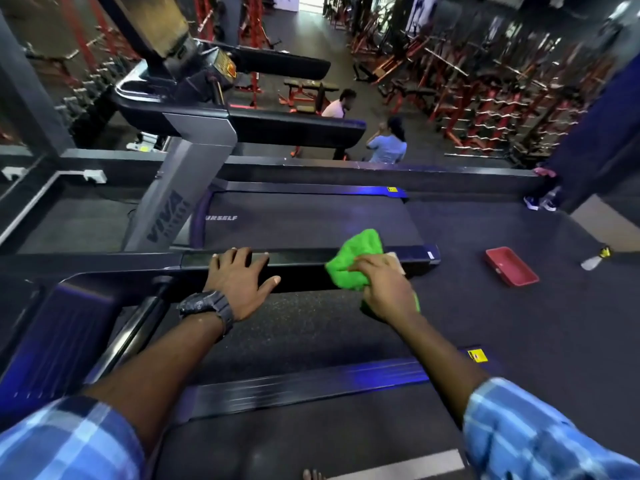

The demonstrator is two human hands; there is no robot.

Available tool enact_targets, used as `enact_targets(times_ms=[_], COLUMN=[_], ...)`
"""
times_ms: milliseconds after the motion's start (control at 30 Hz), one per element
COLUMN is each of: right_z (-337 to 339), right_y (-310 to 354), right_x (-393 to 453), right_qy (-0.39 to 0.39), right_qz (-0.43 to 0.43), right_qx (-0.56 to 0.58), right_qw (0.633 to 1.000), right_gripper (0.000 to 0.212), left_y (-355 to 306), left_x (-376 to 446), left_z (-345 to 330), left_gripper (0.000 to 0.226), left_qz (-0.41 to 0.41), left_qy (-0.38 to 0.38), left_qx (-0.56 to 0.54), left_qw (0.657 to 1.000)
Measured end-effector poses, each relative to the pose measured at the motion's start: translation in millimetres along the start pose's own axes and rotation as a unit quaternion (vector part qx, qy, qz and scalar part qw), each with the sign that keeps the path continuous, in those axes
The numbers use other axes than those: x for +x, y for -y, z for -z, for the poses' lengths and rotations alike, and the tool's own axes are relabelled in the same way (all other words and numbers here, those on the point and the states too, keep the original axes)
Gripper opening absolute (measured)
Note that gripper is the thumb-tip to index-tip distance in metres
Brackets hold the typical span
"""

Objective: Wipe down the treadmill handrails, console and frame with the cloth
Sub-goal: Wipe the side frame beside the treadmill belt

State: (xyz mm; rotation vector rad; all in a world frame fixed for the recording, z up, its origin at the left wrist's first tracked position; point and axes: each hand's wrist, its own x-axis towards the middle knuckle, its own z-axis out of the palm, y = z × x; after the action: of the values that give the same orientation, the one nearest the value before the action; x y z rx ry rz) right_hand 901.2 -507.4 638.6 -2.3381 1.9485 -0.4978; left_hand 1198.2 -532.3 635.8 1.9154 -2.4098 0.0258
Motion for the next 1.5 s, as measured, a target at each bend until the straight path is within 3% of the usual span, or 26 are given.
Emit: enact_targets(times_ms=[100,233,333,433,533,633,733,867,933,1033,1133,1200,1333,1500], right_z=[12.1,0.7,0.8,14.1,16.3,9.1,0.7,8.4,7.2,-8.6,-19.9,-14.9,-3.7,-42.3], right_y=[-21.9,11.1,-10.0,-55.3,-64.7,-44.7,-59.1,-92.0,-76.0,-34.4,-33.8,-55.8,-58.7,-18.8], right_x=[36.4,52.7,11.2,-0.2,37.2,38.8,-10.6,-15.3,10.9,20.6,-10.7,-16.6,26.4,3.4], right_qy=[-0.015,0.030,0.022,-0.049,-0.033,-0.027,-0.025,-0.081,-0.109,-0.112,-0.104,-0.128,-0.173,-0.173], right_qz=[-0.138,-0.042,0.006,-0.090,-0.183,-0.102,-0.049,-0.174,-0.216,-0.125,-0.052,-0.093,-0.282,-0.107], right_qx=[-0.020,0.003,0.015,0.014,-0.013,0.001,0.019,0.004,0.031,0.032,0.034,0.032,0.044,0.053], right_qw=[0.990,0.999,1.000,0.995,0.983,0.994,0.998,0.981,0.970,0.985,0.993,0.987,0.943,0.978], right_gripper=[0.046,0.059,0.063,0.056,0.051,0.057,0.062,0.046,0.049,0.058,0.061,0.056,0.050,0.056], left_y=[-11.6,-45.6,-64.4,-71.2,-72.9,-72.4,-69.4,-70.6,-74.8,-81.9,-83.8,-82.3,-85.9,-90.6], left_x=[7.0,24.5,31.6,30.3,27.3,26.3,25.4,26.9,28.1,31.1,33.4,33.6,34.4,34.4], left_z=[5.0,10.2,12.3,7.7,4.6,5.9,6.3,4.0,5.5,9.9,13.4,14.1,13.3,6.5], left_gripper=[0.065,0.080,0.083,0.085,0.087,0.078,0.076,0.068,0.061,0.056,0.054,0.054,0.051,0.043], left_qz=[-0.014,-0.079,-0.113,-0.126,-0.131,-0.128,-0.128,-0.128,-0.120,-0.096,-0.098,-0.104,-0.088,-0.049], left_qy=[0.006,-0.003,-0.003,0.015,0.011,0.012,0.017,0.020,0.013,0.013,0.020,0.028,0.030,0.004], left_qx=[-0.015,-0.051,-0.065,-0.050,-0.038,-0.043,-0.044,-0.041,-0.046,-0.056,-0.057,-0.050,-0.050,-0.111], left_qw=[1.000,0.996,0.991,0.991,0.991,0.991,0.991,0.991,0.992,0.994,0.993,0.993,0.994,0.993])
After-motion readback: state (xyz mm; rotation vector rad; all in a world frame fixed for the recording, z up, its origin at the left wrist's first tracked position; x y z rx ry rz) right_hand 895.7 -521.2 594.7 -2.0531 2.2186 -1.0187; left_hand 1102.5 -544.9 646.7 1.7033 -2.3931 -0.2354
